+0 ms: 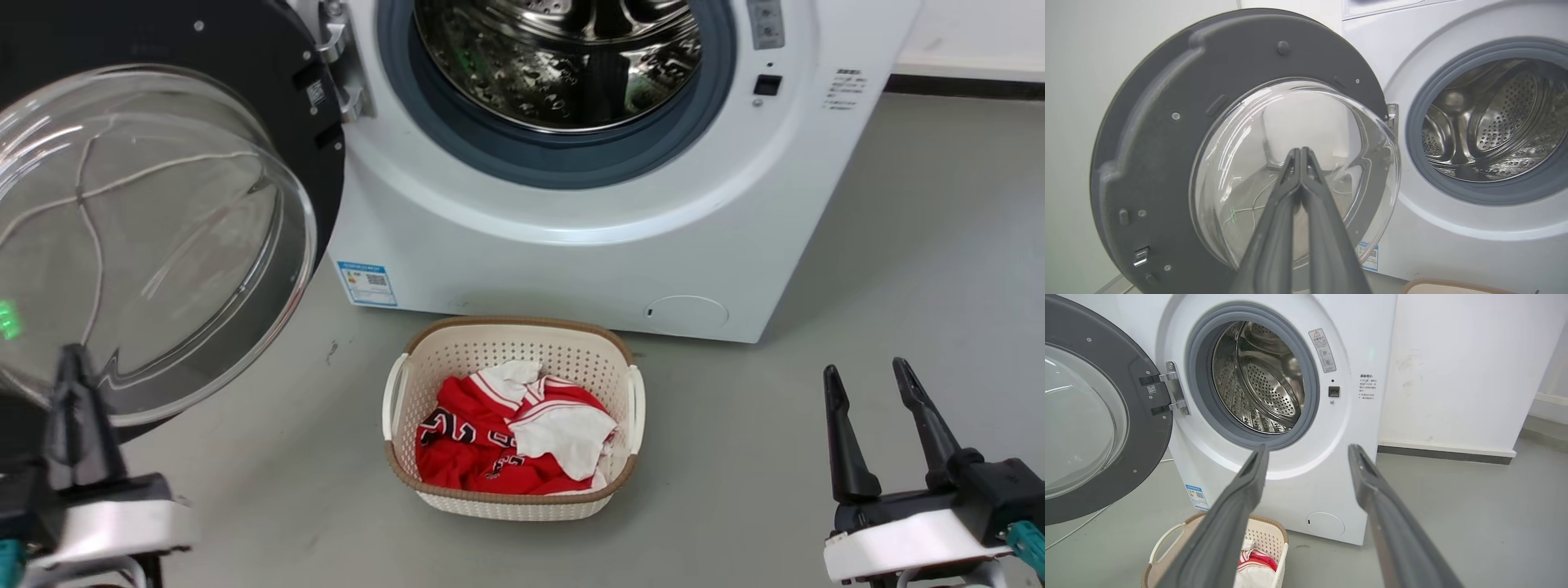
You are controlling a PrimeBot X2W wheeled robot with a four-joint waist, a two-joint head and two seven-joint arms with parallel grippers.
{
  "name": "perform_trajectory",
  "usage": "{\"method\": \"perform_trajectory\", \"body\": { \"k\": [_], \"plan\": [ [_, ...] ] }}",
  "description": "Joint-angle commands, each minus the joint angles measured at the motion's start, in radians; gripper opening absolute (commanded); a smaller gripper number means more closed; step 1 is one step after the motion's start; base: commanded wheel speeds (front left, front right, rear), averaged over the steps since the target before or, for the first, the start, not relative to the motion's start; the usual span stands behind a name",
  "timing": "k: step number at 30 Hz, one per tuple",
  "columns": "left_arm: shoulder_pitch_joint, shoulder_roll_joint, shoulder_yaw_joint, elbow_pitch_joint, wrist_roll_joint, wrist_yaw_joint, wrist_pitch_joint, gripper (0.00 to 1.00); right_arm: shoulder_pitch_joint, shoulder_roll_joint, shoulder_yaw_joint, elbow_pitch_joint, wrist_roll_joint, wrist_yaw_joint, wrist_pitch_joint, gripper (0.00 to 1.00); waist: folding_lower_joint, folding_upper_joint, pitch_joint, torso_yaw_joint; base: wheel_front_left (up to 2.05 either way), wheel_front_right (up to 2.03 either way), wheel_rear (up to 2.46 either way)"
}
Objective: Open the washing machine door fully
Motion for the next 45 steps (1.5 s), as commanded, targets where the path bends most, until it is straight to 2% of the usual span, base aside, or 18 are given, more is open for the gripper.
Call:
{"method": "perform_trajectory", "body": {
  "k": [1,2,12,17,38,39,43,45],
  "plan": [
    [0.027,-0.011,-0.025,-0.019,0.0,0.001,0.002,0.84,0.01,0.002,-0.002,-0.011,0.007,-0.001,-0.002,1.0,0.0001,0.0,-0.016,-0.022,0.0,0.0,0.0],
    [0.035,-0.017,-0.043,-0.034,-0.004,0.003,0.002,1.0,0.015,0.002,-0.003,-0.014,0.006,-0.001,-0.002,1.0,0.0001,0.0,-0.021,-0.029,0.0,0.0,0.0],
    [0.114,-0.036,-0.223,-0.049,-0.033,0.022,0.002,1.0,0.055,0.002,-0.006,-0.046,0.021,-0.001,-0.002,1.0,0.0001,0.0,-0.053,-0.098,0.0,0.0,0.0],
    [0.133,-0.037,-0.279,-0.024,-0.05,0.032,0.002,1.0,0.072,0.002,-0.003,-0.058,0.031,-0.001,-0.002,1.0,0.0001,0.0,-0.061,-0.129,0.0,0.0,0.0],
    [0.163,-0.038,-0.371,0.027,-0.042,0.107,0.002,1.0,0.124,0.002,-0.002,-0.066,0.068,-0.001,-0.002,1.0,0.0001,0.0,-0.074,-0.164,0.0,0.0,0.0],
    [0.157,-0.037,-0.372,0.027,-0.045,0.107,0.0,0.0,0.122,0.0,-0.002,-0.065,0.068,0.0,0.0,0.0,0.0001,0.0,-0.074,-0.164,0.0,0.0,0.0],
    [0.162,-0.039,-0.374,0.065,-0.054,0.105,0.003,0.0,0.125,0.0,0.001,-0.034,0.079,0.0,0.002,0.0,0.0001,0.0,-0.074,-0.164,0.0,0.0,0.0],
    [0.153,-0.039,-0.368,0.074,-0.099,0.101,0.016,0.0,0.122,-0.001,0.003,-0.031,0.123,0.0,0.008,0.0,0.0001,0.0,-0.074,-0.164,0.0,0.0,0.0]
  ]
}}
